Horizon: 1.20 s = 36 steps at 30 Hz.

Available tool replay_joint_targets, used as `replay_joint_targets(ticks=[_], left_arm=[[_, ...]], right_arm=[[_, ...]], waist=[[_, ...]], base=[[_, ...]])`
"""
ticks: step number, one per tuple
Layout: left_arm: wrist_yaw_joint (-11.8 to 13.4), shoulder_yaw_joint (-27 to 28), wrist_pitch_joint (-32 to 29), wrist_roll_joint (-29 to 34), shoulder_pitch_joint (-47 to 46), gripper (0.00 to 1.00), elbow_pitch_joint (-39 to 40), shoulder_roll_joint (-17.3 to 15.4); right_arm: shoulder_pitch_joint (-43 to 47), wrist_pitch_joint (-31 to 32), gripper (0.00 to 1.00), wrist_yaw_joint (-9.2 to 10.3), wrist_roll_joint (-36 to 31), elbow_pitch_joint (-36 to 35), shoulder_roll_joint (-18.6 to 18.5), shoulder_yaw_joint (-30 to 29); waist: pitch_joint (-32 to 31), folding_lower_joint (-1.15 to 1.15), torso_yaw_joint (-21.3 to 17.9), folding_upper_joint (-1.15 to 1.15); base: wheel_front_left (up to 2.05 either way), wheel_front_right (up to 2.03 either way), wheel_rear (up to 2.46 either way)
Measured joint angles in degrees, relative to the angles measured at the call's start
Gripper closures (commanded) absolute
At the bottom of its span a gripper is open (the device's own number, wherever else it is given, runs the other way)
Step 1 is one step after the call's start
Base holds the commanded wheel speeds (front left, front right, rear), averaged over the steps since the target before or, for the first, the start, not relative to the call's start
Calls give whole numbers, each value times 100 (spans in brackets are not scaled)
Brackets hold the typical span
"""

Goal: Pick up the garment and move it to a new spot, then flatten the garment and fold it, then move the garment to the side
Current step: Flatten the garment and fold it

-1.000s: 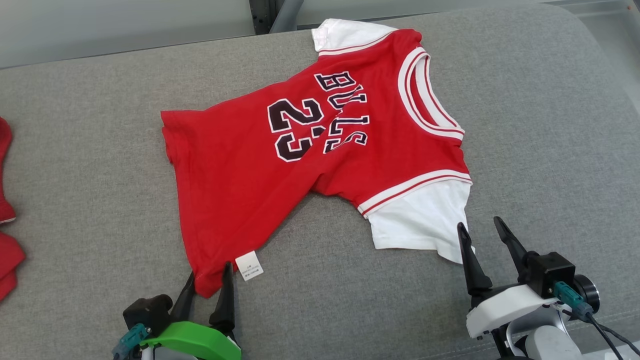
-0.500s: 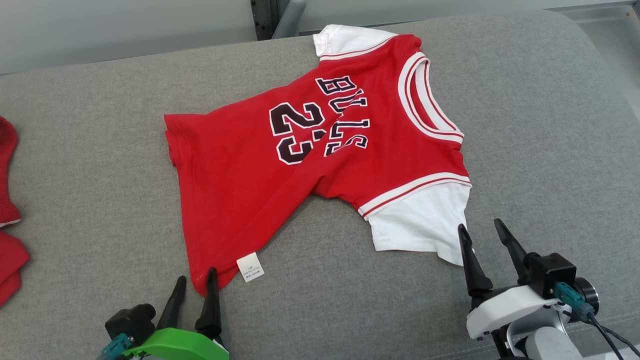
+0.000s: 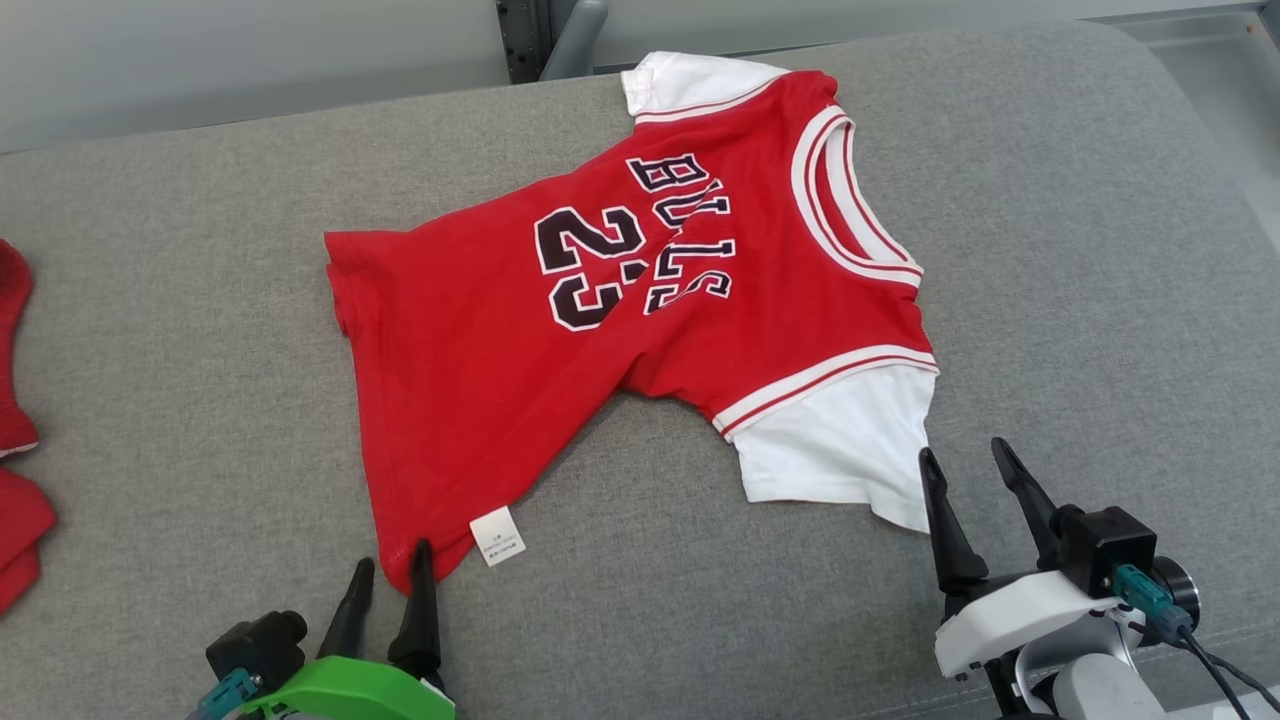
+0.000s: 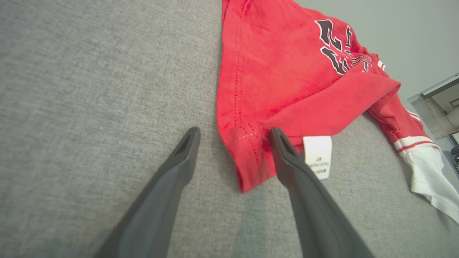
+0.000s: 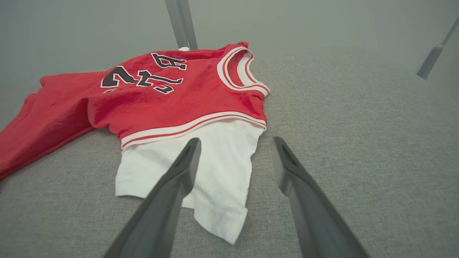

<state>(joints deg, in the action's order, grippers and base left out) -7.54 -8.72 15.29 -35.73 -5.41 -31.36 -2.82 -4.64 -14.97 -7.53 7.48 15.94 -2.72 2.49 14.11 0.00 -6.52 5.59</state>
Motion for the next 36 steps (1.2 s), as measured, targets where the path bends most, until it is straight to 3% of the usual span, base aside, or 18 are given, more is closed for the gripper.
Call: replay_joint_targets(ticks=[1, 2, 3, 4, 6, 7, 8, 25, 36], left_arm=[[0, -40, 1, -14, -4, 0, -31, 0], [0, -73, 1, -62, -14, 6, -46, -10], [0, -107, 2, -82, -30, 36, -57, -13], [0, -158, 9, -109, -54, 56, -60, -15], [0, -238, 8, -153, -58, 78, -71, -8], [0, -257, -8, -158, -57, 96, -54, -7], [0, -256, -9, -168, -57, 100, -19, -5], [0, -100, -11, 208, 266, 100, 571, 1], [0, -242, -11, 370, 242, 100, 772, 3]], right_arm=[[0, 0, 0, 0, 0, 0, 0, 2], [0, 0, 0, 0, 0, -1, 0, 3], [0, 0, 0, 0, 0, -3, 0, 4], [0, 0, 0, 0, 0, -5, 0, 7], [0, 0, 0, 0, 0, -7, 0, 7], [1, 0, 0, 0, 0, -7, 0, 4], [1, 0, 0, 0, 0, -7, 1, 3], [314, 0, 0, 0, 100, 773, 2, -90], [-96, -1, 0, 0, 353, 1427, 4, 33]], waist=[[-1, 0, 0, 0], [-2, 0, 0, 0], [-3, 0, 1, 0], [-4, 0, 2, 0], [-12, 0, 6, 0], [-18, 0, 8, 0], [-25, 0, 10, 0], [-346, 0, 123, 0], [-179, 0, 368, 0]], base=[[0, 0, 0], [0, 0, 0], [0, 0, 0], [0, 0, 0], [0, 0, 0], [0, 0, 0], [0, 0, 0], [0, 0, 0], [0, 0, 0]])
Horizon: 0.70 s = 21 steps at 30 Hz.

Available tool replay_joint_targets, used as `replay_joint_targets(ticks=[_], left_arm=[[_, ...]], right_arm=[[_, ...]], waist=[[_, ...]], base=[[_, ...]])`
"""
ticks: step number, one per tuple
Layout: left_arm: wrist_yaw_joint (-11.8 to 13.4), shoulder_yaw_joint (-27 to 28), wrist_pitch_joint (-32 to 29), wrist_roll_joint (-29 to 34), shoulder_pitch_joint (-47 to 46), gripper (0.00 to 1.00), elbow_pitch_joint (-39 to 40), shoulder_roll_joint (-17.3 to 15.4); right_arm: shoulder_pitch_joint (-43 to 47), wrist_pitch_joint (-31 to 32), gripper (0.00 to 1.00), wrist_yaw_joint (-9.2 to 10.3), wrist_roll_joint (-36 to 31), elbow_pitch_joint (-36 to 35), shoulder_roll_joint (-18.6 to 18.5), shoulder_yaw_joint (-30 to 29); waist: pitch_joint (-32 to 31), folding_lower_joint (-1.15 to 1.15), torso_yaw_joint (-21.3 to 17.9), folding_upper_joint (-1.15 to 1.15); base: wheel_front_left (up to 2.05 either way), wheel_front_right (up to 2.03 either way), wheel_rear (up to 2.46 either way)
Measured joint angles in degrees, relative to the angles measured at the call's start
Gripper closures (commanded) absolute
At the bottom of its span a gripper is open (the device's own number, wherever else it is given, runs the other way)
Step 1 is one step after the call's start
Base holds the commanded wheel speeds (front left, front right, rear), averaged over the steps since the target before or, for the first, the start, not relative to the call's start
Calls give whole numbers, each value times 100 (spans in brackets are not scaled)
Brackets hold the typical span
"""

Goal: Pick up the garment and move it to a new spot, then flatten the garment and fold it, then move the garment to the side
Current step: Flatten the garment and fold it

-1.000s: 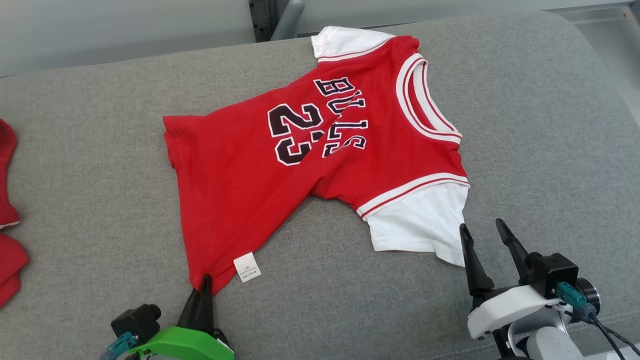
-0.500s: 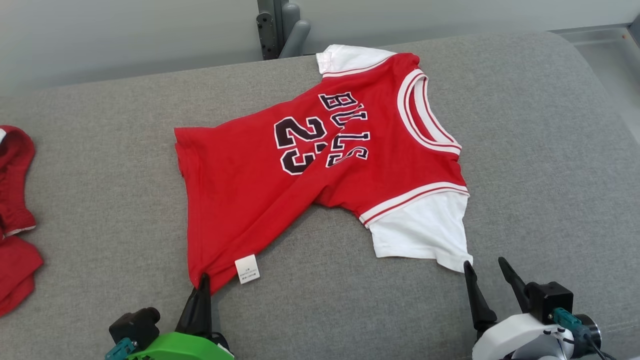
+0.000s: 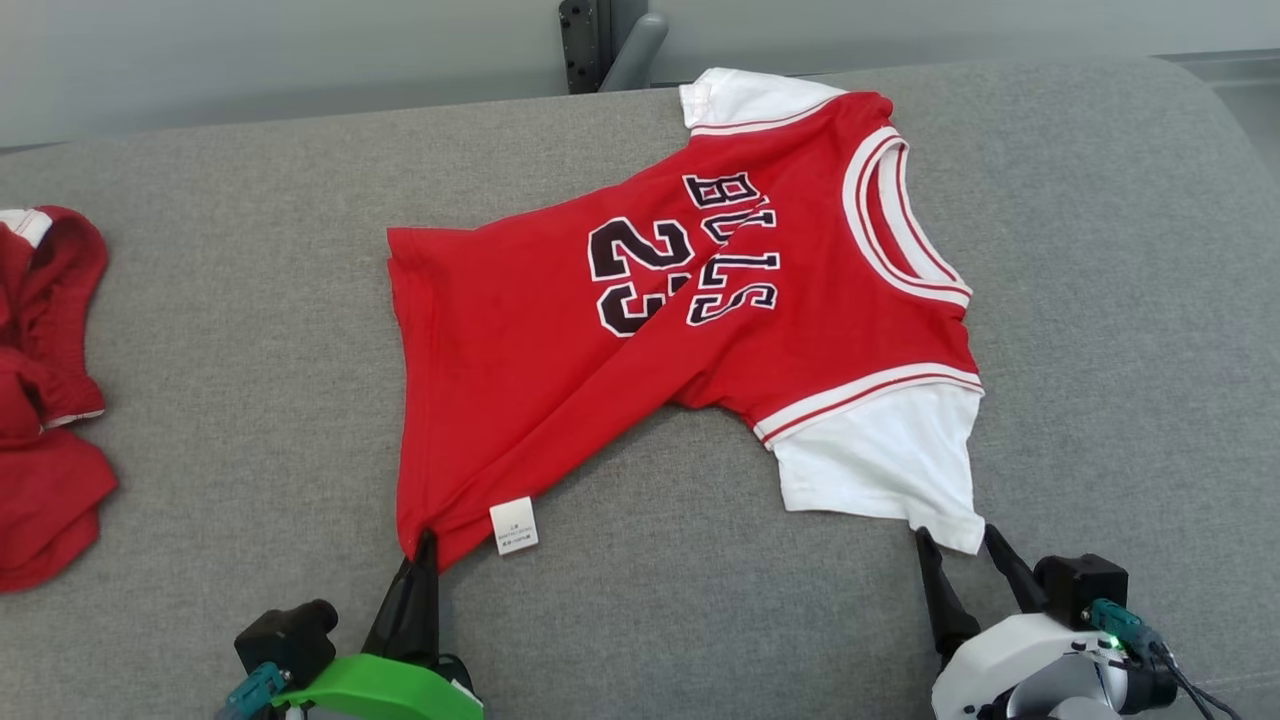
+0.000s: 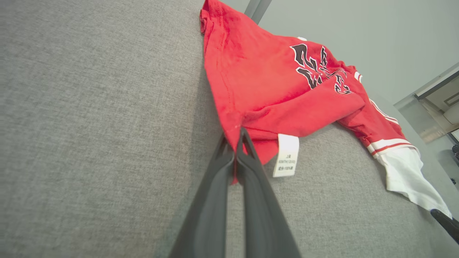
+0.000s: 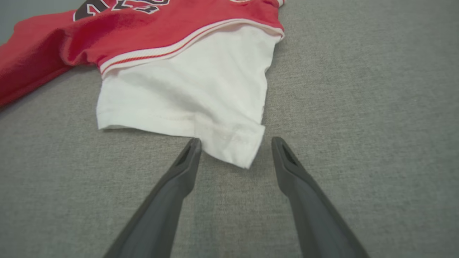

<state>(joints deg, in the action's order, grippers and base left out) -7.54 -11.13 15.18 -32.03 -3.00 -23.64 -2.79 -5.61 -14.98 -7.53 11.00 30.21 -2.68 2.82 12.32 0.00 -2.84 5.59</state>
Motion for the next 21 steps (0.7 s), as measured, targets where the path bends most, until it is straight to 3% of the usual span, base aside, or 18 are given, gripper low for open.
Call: replay_joint_targets(ticks=[3, 5, 6, 7, 8, 14, 21], left_arm=[[0, 0, 0, 44, -9, 100, 41, 0], [0, 2, 0, 51, -16, 100, 56, 0], [0, 3, 0, 58, -19, 100, 64, -1], [0, 1, 0, 69, -26, 100, 78, -1], [0, 0, 0, 85, -35, 100, 97, -1], [0, 132, -2, 354, -147, 100, 453, -3], [0, 501, -4, 708, -244, 100, 1278, -15]], right_arm=[[-113, 1, 2, 0, 151, 140, -2, -8], [-174, 0, 26, 0, 199, 191, -1, 0], [-199, 1, 39, 0, 214, 196, -2, 4], [-218, 1, 63, 0, 236, 192, -2, 21], [-235, 1, 100, 0, 231, 180, -2, 43], [-323, 1, 100, 0, 213, -289, -1, -3], [-345, 1, 100, 0, 210, -1446, -42, -111]], waist=[[82, 0, 72, 0], [113, 0, 96, 0], [128, 0, 104, 0], [144, 0, 109, 0], [163, 0, 113, 0], [222, -1, 124, -1], [-131, 0, 108, 0]], base=[[0, 0, 0], [0, 0, 0], [0, 0, 0], [0, 0, 0], [0, 0, 0], [0, 0, 0], [0, 0, 0]])
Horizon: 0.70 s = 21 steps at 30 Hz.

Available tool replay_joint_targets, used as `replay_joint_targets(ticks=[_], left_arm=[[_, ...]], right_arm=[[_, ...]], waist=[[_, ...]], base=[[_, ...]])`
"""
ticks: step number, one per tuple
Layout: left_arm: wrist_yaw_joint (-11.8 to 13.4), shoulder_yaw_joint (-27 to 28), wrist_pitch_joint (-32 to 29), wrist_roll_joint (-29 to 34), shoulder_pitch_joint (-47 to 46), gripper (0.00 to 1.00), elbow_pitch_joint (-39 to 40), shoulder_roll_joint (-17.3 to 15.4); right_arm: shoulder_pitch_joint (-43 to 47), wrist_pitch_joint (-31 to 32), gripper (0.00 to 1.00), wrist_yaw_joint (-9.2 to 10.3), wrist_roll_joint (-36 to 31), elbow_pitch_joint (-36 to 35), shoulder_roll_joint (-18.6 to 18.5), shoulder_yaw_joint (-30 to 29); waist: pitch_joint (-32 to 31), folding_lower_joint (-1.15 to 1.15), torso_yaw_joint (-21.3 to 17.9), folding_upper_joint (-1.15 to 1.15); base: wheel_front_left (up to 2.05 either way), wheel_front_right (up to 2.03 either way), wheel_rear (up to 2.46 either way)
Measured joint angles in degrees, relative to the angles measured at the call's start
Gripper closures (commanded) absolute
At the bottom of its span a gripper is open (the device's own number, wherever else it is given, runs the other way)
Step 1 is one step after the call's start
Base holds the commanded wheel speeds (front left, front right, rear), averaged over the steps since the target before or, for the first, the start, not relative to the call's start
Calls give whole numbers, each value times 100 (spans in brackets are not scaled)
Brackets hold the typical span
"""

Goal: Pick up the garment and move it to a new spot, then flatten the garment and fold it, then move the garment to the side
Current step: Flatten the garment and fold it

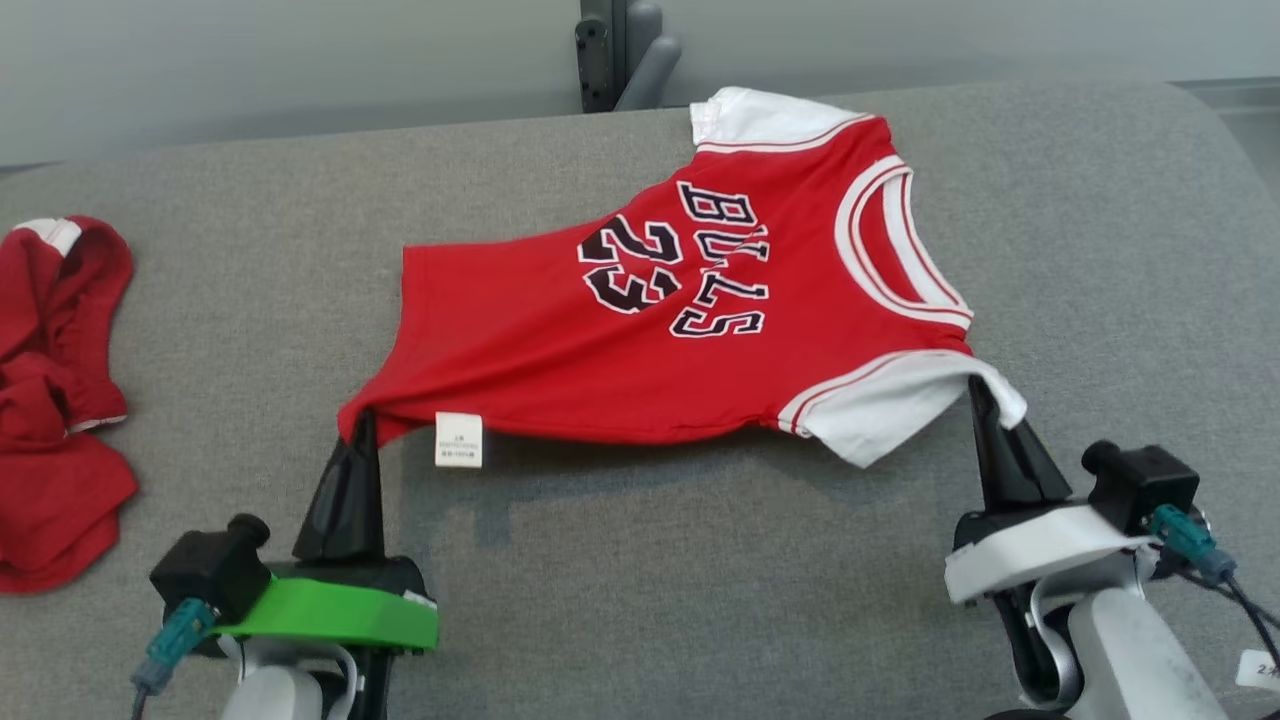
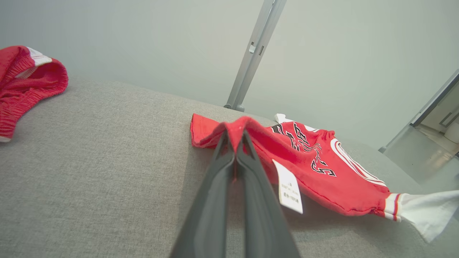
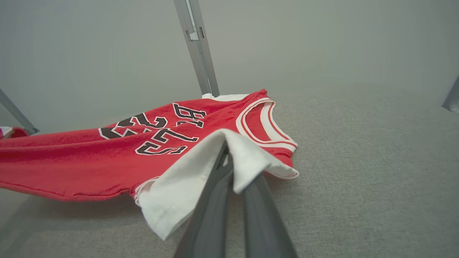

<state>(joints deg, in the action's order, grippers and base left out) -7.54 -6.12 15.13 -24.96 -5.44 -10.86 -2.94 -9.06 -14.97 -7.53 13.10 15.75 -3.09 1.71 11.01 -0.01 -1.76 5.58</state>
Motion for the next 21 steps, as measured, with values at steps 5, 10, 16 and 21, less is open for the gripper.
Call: replay_joint_targets(ticks=[5, 10, 16, 21], left_arm=[[0, -56, 1, 91, -665, 100, 552, -528], [0, -183, 1, 86, -1685, 100, 678, -1315], [0, -497, 5, -19, -3123, 100, 305, -2158], [0, -1109, -62, -337, -4057, 100, -523, -2520]], right_arm=[[-739, -1, 100, 0, 110, -846, -456, 256], [-1819, -1, 100, 0, 327, -1339, -945, 367], [-3165, -1, 100, 0, 339, -1484, -1635, 539], [-4131, 111, 100, 0, 388, -833, -1983, 979]], waist=[[-378, 0, -58, 0], [-694, 0, -152, 1], [-868, 0, -235, 1], [-699, 0, -239, 0]], base=[[0, 0, 0], [0, 0, 0], [0, 0, 0], [0, 0, 0]])
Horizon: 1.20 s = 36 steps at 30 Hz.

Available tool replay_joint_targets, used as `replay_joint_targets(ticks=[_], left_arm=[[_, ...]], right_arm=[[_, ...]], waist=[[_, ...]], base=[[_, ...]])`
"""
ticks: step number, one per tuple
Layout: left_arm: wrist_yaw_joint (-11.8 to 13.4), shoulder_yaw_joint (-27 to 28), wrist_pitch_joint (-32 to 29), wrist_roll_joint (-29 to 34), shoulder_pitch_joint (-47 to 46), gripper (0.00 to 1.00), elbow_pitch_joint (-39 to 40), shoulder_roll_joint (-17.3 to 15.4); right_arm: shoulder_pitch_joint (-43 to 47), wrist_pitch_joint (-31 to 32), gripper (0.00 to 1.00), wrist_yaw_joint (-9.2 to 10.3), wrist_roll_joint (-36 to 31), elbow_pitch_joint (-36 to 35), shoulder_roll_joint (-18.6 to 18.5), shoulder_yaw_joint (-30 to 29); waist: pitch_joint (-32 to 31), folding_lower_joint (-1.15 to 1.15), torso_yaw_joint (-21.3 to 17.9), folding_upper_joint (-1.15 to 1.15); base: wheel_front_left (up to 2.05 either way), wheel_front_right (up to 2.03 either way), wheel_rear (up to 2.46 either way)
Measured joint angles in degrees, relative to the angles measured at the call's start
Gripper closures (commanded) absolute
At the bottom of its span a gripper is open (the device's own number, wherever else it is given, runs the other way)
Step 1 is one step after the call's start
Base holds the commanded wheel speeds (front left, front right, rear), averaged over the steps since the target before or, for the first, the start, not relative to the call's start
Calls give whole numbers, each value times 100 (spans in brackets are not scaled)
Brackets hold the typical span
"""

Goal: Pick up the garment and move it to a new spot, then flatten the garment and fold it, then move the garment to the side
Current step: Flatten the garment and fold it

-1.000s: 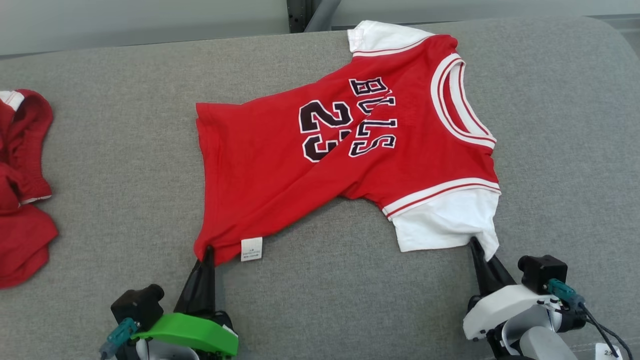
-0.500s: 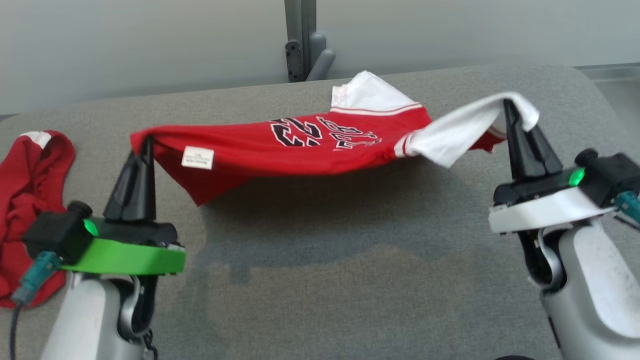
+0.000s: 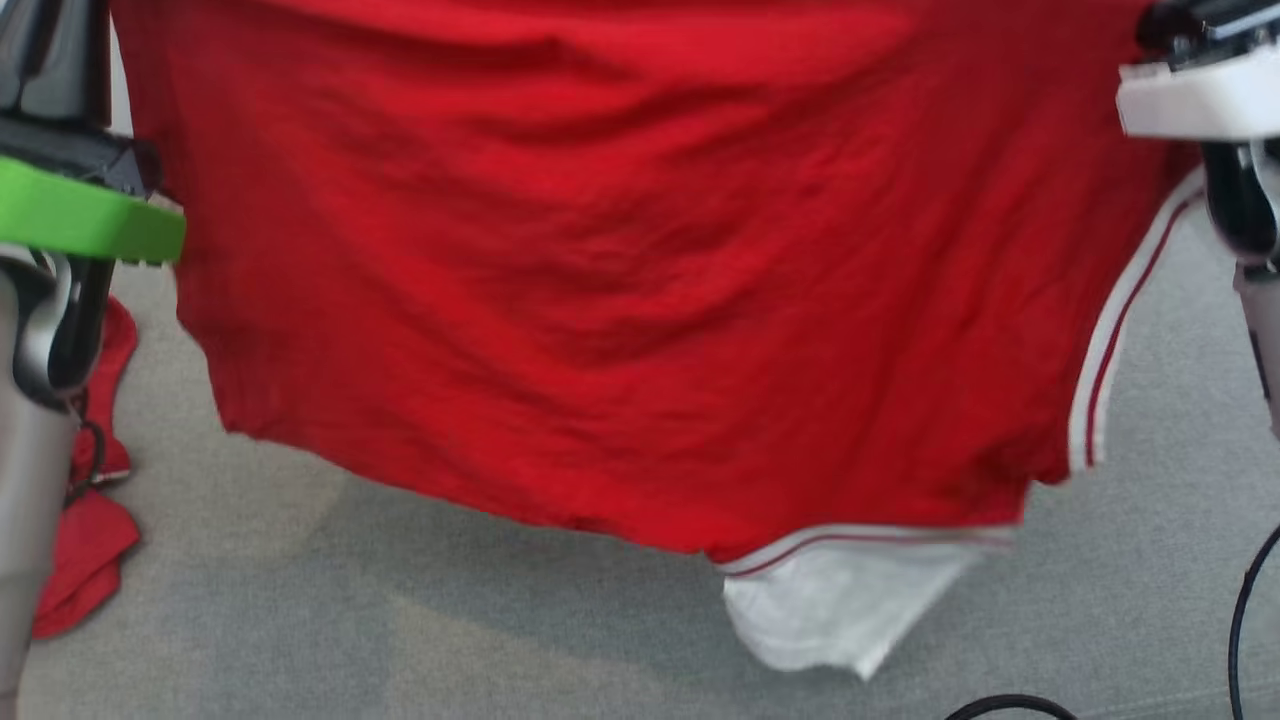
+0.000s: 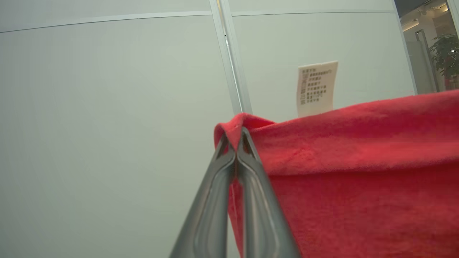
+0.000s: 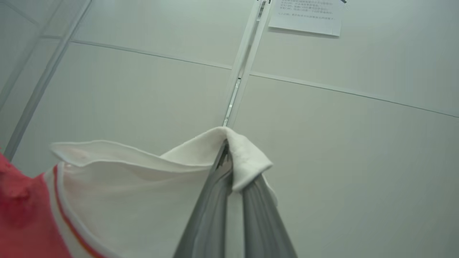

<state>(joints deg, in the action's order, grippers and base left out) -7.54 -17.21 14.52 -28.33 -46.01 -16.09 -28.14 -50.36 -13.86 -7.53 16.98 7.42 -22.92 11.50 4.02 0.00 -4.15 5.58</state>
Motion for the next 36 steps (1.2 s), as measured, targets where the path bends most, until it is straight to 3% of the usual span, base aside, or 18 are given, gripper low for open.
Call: replay_joint_targets(ticks=[6, 10, 17, 21, 27, 32, 36], left_arm=[[0, -692, -276, -98, -1200, 100, -614, -168], [-1, -746, -213, -74, -2082, 100, -1244, -160], [0, -915, -58, 378, -3935, 100, -2252, -101], [0, -1116, 27, 444, -4423, 100, -2451, -8], [0, -1265, 54, 180, -3881, 100, -2294, 25], [0, -864, 60, -122, -2312, 100, -2218, 140], [0, -479, 60, -276, -752, 100, -2139, 523]], right_arm=[[-1117, 277, 100, -1, 8, 694, -264, 599], [-2025, 256, 100, -1, -237, 1384, -242, 789], [-3886, -14, 100, -1, -918, 2581, -130, 302], [-4320, -88, 100, -1, -1195, 2884, -69, 115], [-3818, -97, 100, -1, -1081, 2902, 98, 339], [-2199, -97, 100, -1, -513, 2513, 135, 599], [-675, -103, 100, -1, -30, 2214, 209, 683]], waist=[[504, 0, 22, 0], [1038, -1, 35, 0], [2031, -2, 3, -1], [2456, 0, -56, -1], [2806, 0, -202, -1], [2955, -1, -402, -2], [2887, -1, -488, -2]], base=[[0, 0, 0], [0, 0, 0], [0, 0, 0], [0, 0, 0], [0, 0, 0], [0, 0, 0], [0, 0, 0]])
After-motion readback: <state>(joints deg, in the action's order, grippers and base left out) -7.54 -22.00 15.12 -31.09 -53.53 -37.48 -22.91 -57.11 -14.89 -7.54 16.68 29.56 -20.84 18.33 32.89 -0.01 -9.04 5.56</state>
